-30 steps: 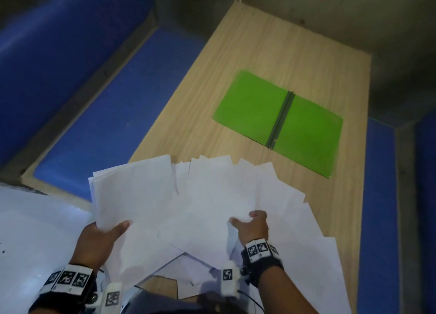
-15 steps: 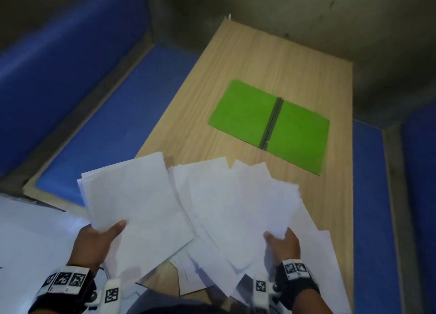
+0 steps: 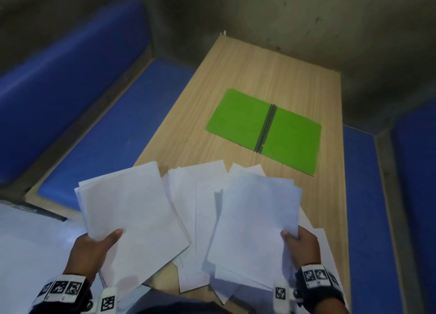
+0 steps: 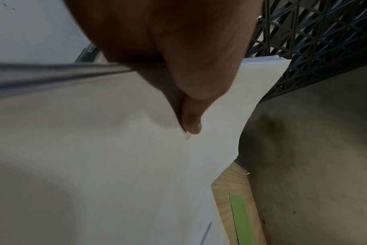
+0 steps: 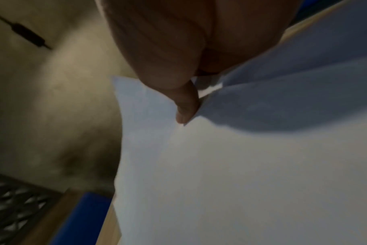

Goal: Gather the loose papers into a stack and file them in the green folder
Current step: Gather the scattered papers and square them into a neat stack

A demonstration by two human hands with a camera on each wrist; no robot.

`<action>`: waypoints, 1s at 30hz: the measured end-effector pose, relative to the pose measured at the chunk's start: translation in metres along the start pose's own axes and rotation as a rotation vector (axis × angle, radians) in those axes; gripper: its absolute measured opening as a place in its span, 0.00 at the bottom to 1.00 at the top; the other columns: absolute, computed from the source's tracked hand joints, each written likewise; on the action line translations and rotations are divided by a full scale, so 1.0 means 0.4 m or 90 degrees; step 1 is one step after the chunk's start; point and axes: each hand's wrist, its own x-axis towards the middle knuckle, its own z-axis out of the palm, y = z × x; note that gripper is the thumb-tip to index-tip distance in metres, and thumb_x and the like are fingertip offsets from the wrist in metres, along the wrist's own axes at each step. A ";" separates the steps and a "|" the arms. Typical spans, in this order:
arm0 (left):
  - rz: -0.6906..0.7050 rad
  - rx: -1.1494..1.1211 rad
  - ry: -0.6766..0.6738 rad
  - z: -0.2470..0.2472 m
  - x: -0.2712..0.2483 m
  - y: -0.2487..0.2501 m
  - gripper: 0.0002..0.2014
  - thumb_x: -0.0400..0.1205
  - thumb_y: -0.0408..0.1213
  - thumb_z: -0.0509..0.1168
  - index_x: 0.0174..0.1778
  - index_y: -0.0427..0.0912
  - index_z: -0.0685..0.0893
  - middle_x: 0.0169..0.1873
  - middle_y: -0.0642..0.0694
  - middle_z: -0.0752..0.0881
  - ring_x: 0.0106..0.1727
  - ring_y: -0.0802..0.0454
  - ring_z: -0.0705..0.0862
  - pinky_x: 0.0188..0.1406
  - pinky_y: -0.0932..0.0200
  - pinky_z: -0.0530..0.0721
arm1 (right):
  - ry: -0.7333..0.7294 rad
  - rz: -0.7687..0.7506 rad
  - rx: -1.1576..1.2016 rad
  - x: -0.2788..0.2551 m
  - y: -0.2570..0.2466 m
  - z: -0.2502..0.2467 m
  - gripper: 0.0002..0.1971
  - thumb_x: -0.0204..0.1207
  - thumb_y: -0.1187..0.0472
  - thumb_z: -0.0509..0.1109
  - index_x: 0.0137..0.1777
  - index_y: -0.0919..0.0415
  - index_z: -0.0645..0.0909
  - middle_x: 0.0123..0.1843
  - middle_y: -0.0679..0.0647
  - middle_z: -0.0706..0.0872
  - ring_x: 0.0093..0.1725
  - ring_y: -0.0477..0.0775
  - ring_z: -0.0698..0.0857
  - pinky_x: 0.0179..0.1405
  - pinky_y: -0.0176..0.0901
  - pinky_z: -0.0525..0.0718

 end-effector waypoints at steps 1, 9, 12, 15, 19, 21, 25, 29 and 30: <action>-0.001 0.000 -0.001 0.002 -0.002 -0.004 0.19 0.73 0.39 0.81 0.50 0.29 0.85 0.45 0.30 0.89 0.46 0.33 0.87 0.50 0.42 0.84 | -0.022 -0.005 -0.018 0.010 -0.009 0.019 0.06 0.73 0.64 0.73 0.46 0.67 0.86 0.43 0.63 0.89 0.46 0.61 0.87 0.44 0.43 0.78; 0.009 0.041 -0.007 0.024 -0.025 -0.008 0.23 0.71 0.43 0.82 0.51 0.32 0.83 0.46 0.34 0.87 0.49 0.33 0.85 0.56 0.39 0.84 | -0.084 0.027 -0.251 0.066 -0.040 0.219 0.32 0.66 0.50 0.79 0.66 0.63 0.74 0.65 0.62 0.79 0.64 0.66 0.80 0.55 0.51 0.82; 0.009 0.063 -0.009 0.035 -0.039 -0.001 0.19 0.75 0.41 0.80 0.52 0.37 0.79 0.48 0.35 0.84 0.50 0.34 0.82 0.55 0.41 0.80 | -0.073 0.062 -0.191 0.070 -0.032 0.266 0.38 0.62 0.55 0.82 0.70 0.59 0.66 0.65 0.62 0.79 0.64 0.66 0.81 0.60 0.55 0.84; 0.016 0.064 -0.022 0.043 -0.045 -0.003 0.19 0.74 0.39 0.80 0.52 0.37 0.80 0.48 0.34 0.85 0.51 0.32 0.83 0.57 0.40 0.81 | -0.114 0.058 -0.201 0.077 -0.017 0.285 0.24 0.60 0.53 0.79 0.54 0.57 0.75 0.54 0.57 0.87 0.52 0.61 0.86 0.57 0.52 0.86; 0.012 0.065 -0.030 0.049 -0.045 -0.003 0.19 0.74 0.38 0.80 0.52 0.38 0.79 0.48 0.34 0.85 0.52 0.31 0.83 0.59 0.38 0.81 | -0.151 0.027 -0.121 0.086 -0.005 0.276 0.21 0.69 0.54 0.76 0.59 0.64 0.82 0.59 0.59 0.87 0.55 0.60 0.85 0.54 0.44 0.83; 0.022 0.060 -0.035 0.049 -0.047 -0.003 0.18 0.74 0.36 0.80 0.52 0.37 0.79 0.48 0.34 0.85 0.51 0.32 0.83 0.58 0.39 0.81 | -0.154 -0.007 -0.098 0.086 -0.003 0.249 0.23 0.72 0.59 0.73 0.67 0.63 0.78 0.64 0.60 0.84 0.59 0.60 0.84 0.56 0.43 0.82; 0.025 0.043 -0.036 0.041 -0.038 -0.001 0.15 0.75 0.35 0.79 0.51 0.35 0.81 0.46 0.33 0.86 0.48 0.34 0.84 0.52 0.43 0.81 | -0.177 -0.040 -0.171 0.080 0.019 0.172 0.10 0.68 0.65 0.71 0.48 0.66 0.82 0.48 0.63 0.89 0.42 0.57 0.85 0.34 0.38 0.79; 0.030 0.053 -0.030 0.042 -0.029 -0.001 0.17 0.75 0.36 0.79 0.52 0.35 0.81 0.47 0.34 0.86 0.48 0.34 0.83 0.52 0.43 0.80 | -0.204 0.004 -0.123 0.053 0.035 0.139 0.22 0.61 0.68 0.78 0.54 0.59 0.75 0.47 0.53 0.84 0.46 0.54 0.83 0.42 0.41 0.85; 0.030 0.055 -0.031 0.045 -0.031 0.001 0.17 0.75 0.36 0.79 0.53 0.35 0.80 0.48 0.34 0.85 0.49 0.34 0.83 0.52 0.43 0.80 | -0.211 -0.009 -0.097 0.045 0.033 0.140 0.24 0.61 0.66 0.81 0.53 0.54 0.73 0.44 0.47 0.82 0.45 0.50 0.82 0.41 0.36 0.83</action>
